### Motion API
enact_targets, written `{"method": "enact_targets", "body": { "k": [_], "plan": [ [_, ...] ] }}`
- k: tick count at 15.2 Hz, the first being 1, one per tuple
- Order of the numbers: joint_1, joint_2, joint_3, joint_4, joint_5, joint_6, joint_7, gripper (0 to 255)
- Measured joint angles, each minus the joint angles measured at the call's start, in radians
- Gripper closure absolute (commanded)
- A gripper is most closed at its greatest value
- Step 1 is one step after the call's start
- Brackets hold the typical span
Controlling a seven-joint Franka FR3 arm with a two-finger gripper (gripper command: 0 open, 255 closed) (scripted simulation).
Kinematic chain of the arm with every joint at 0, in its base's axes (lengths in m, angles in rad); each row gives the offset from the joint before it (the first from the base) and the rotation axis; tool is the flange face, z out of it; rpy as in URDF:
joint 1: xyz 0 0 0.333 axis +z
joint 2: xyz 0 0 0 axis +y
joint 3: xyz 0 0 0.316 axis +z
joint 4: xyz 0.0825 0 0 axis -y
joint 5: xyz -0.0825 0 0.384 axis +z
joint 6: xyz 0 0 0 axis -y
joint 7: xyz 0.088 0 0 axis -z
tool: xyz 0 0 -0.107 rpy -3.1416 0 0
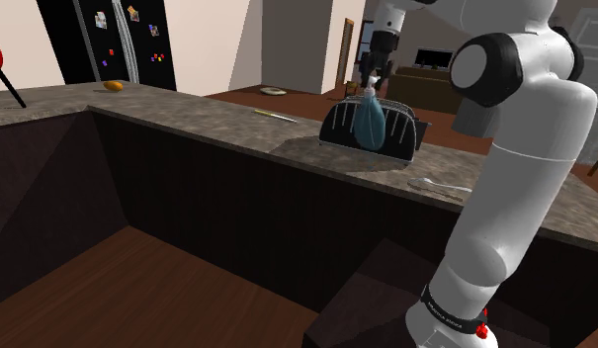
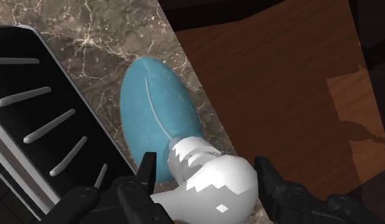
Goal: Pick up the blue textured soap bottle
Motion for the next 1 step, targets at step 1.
{"method": "enact_targets", "body": {
  "k": [1],
  "plan": [
    [-0.002, 0.005, -0.002, 0.014, 0.003, -0.010, -0.002, 255]
  ]
}}
